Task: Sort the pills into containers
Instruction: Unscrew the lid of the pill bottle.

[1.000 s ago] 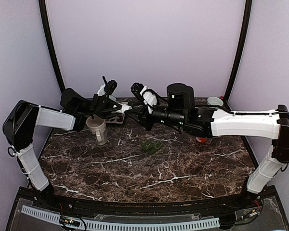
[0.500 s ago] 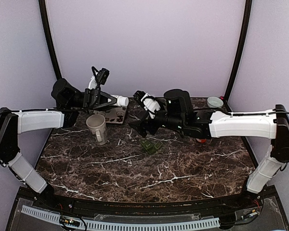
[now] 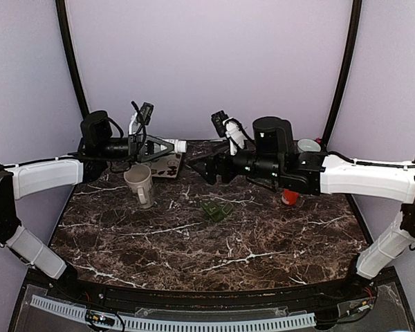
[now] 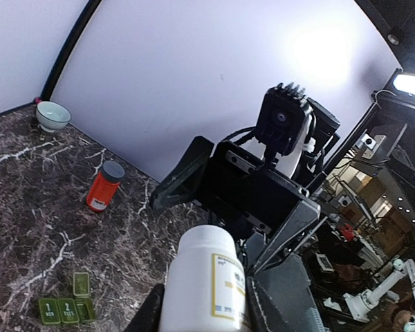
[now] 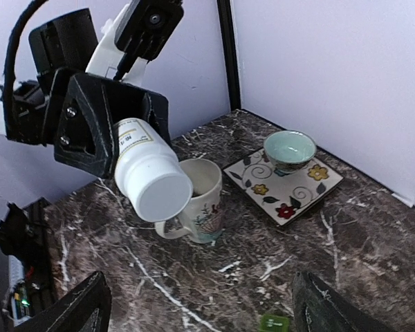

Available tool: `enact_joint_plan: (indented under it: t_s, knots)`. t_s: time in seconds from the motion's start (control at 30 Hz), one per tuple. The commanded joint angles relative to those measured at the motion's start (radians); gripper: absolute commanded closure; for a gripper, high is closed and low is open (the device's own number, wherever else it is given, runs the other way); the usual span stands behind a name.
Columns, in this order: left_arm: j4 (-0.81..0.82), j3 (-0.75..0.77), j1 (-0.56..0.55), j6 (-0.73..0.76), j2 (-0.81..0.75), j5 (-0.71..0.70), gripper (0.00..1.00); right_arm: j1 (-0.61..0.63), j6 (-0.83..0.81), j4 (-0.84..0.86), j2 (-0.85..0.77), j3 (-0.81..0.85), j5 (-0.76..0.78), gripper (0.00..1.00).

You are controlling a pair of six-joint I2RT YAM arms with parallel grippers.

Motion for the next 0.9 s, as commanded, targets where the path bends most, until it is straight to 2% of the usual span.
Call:
enact_joint_plan:
  t_s: [0.0,0.03,0.13,0.17,0.27,0.5,0.87]
  knots:
    - [0.018,-0.038,-0.004,0.137,-0.069,-0.083,1.0,-0.067,0.38,0.016,-0.026,-0.001,-0.165,0.13]
    - [0.033,-0.048,-0.004,0.152,-0.076,-0.091,1.0,-0.09,0.457,0.062,-0.031,-0.029,-0.209,0.15]
    - [0.072,-0.075,-0.005,0.175,-0.091,-0.107,1.0,-0.15,0.457,0.219,-0.042,-0.114,-0.209,0.16]
    - [0.081,-0.083,-0.005,0.178,-0.093,-0.109,1.0,-0.158,0.713,0.273,-0.044,-0.132,-0.371,0.22]
    - [0.121,-0.108,-0.005,0.175,-0.095,-0.108,1.0,-0.172,0.855,0.357,-0.037,-0.142,-0.438,0.23]
    - [0.114,-0.122,-0.008,0.202,-0.1,-0.103,1.0,-0.172,1.023,0.481,0.036,-0.101,-0.53,0.22]
    - [0.114,-0.094,-0.017,0.195,-0.06,-0.045,1.0,-0.16,1.075,0.513,0.145,-0.05,-0.565,0.23]
